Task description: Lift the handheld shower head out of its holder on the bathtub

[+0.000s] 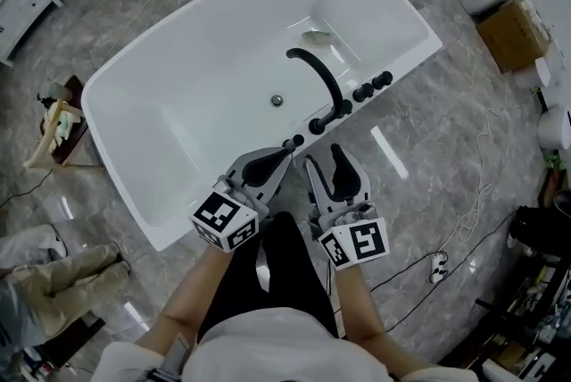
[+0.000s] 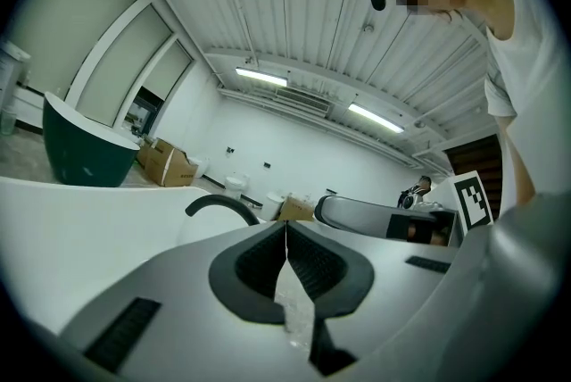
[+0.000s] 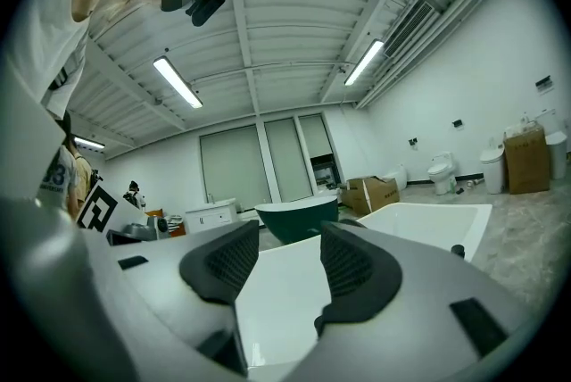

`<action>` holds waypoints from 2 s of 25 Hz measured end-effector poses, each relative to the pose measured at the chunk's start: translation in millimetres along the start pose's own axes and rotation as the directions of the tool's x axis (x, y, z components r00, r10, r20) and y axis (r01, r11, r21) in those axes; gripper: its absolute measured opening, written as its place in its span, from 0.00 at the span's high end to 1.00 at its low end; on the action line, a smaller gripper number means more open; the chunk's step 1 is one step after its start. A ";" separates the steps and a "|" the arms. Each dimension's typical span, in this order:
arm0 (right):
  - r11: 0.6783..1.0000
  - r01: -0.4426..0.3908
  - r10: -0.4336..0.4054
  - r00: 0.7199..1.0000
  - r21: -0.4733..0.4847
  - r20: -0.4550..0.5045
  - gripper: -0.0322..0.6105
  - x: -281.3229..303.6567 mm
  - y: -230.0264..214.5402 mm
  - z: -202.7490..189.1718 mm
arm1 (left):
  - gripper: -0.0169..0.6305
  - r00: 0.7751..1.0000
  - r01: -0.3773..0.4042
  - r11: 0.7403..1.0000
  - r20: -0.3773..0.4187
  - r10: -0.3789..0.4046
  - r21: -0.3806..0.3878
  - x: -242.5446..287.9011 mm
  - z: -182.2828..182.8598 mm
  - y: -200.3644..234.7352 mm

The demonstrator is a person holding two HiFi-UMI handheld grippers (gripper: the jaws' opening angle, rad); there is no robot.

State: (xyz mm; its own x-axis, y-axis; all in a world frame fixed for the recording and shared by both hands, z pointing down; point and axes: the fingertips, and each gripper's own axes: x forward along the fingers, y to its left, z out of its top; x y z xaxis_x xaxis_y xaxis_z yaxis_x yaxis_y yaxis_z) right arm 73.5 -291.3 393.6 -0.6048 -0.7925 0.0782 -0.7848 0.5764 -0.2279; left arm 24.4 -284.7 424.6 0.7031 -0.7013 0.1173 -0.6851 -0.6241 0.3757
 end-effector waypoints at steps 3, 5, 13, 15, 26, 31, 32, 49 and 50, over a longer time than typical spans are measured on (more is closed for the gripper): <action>1.000 -0.020 0.020 0.999 -0.007 -0.028 0.63 7.8 -4.2 -10.6 | 0.95 1.000 -0.017 1.000 -0.007 0.017 -0.004 3.2 -4.8 6.9; 0.999 -0.034 0.033 0.999 -0.005 -0.041 0.63 12.9 -5.1 -18.0 | 0.95 1.000 -0.028 1.000 -0.013 0.028 -0.010 3.5 -9.7 12.7; 0.999 -0.037 0.035 0.994 -0.019 -0.100 0.63 26.9 -14.6 -56.2 | 0.95 0.998 -0.044 0.998 -0.037 0.043 -0.042 8.1 -39.7 34.9; 0.999 -0.040 0.036 0.992 -0.028 -0.120 0.63 31.0 -18.9 -65.9 | 0.96 0.998 -0.044 0.998 -0.042 0.042 -0.046 12.1 -46.6 39.2; 0.996 -0.073 0.060 0.978 -0.055 -0.202 0.62 48.8 -31.9 -124.8 | 0.96 0.997 -0.065 0.994 -0.048 0.060 -0.088 22.6 -85.7 67.5; 0.996 -0.061 0.046 0.975 -0.064 -0.219 0.62 56.5 -38.9 -150.9 | 0.96 0.996 -0.075 0.992 -0.051 0.070 -0.104 23.9 -104.1 81.8; 0.996 -0.056 0.039 0.974 -0.069 -0.221 0.62 58.0 -40.6 -156.2 | 0.95 0.996 -0.077 0.991 -0.052 0.072 -0.106 23.8 -109.0 85.1; 0.968 -0.062 0.002 0.970 -0.242 -0.242 0.63 91.3 -60.6 -237.5 | 0.96 0.994 -0.102 0.981 -0.041 0.096 -0.167 35.9 -185.4 132.2; 0.971 -0.059 0.001 0.970 -0.230 -0.245 0.63 92.3 -61.3 -241.4 | 0.95 0.994 -0.103 0.981 -0.041 0.098 -0.167 36.1 -187.6 134.3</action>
State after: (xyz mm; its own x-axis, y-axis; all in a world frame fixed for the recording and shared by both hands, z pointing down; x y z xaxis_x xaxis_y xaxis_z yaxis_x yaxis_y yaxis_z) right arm 33.0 -351.6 649.1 -0.6207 -0.7188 0.3132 -0.7575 0.6528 -0.0029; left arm -6.5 -329.2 651.7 0.6399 -0.7443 0.1912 -0.7129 -0.4819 0.5094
